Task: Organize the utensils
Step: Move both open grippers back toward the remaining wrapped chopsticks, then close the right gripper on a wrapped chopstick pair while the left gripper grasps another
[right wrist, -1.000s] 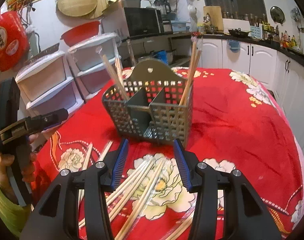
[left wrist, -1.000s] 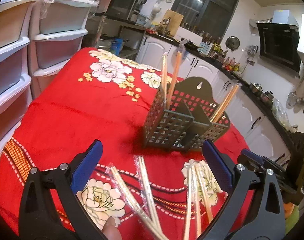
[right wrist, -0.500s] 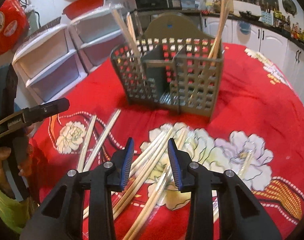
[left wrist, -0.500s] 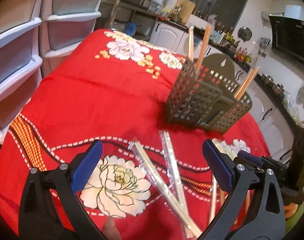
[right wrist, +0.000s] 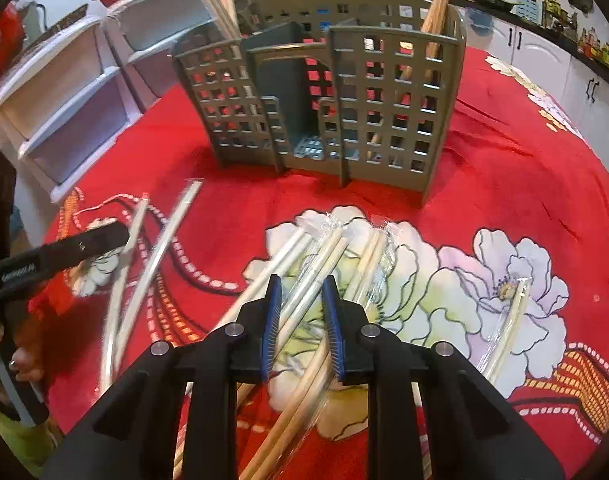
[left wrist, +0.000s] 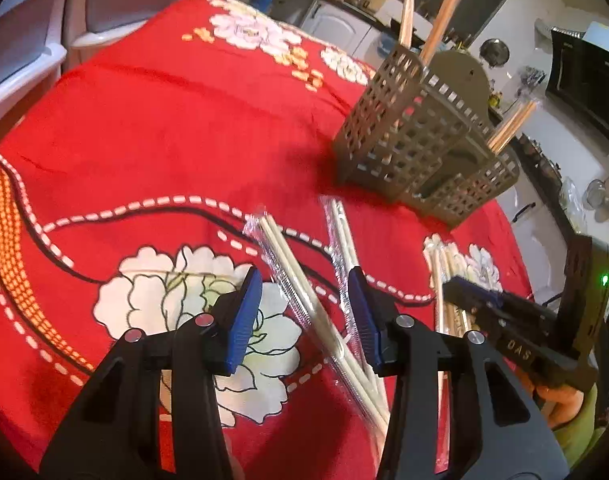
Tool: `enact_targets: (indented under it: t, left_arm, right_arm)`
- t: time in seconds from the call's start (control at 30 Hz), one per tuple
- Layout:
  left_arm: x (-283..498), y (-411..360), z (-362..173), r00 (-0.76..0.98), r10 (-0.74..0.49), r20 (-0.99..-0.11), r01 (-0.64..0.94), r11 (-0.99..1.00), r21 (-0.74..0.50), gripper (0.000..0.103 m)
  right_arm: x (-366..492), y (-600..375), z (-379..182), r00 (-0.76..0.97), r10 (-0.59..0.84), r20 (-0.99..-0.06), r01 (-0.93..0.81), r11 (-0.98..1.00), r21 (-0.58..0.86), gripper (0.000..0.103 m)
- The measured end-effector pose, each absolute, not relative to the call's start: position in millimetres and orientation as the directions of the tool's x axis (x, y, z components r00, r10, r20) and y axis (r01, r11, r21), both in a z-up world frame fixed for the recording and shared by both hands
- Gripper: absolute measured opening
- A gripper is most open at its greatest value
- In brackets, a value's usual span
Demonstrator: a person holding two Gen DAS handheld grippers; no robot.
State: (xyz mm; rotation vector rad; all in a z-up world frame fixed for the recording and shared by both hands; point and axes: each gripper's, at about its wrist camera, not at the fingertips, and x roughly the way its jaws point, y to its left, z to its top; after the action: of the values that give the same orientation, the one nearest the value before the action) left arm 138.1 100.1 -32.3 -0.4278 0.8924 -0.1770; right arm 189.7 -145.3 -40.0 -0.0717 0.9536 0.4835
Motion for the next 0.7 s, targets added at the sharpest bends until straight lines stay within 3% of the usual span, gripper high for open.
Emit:
enact_targets:
  t: [0.3, 0.63, 0.7]
  left_arm:
    - [155.5, 104.0, -35.4, 0.581, -0.331, -0.744, -0.051, 0.897, -0.440, 0.036]
    - [170.5, 93.8, -34.0, 0.551, -0.285, -0.784, -0.024, 0.934, -0.357, 0.036]
    - [171.4, 89.5, -33.4, 0.557, -0.263, -0.788, -0.022, 0.943, -0.331, 0.036]
  right_arm:
    - [215.7, -142.5, -42.3, 0.461, 0.342, -0.819, -0.388, 0.908, 0.160, 0.020]
    - [243.6, -132.6, -44.4, 0.460, 0.318, -0.829, -0.367, 0.918, 0.149, 0.022]
    - [245.2, -130.5, -44.8, 0.475, 0.313, -0.823, -0.372, 0.919, 0.134, 0.019]
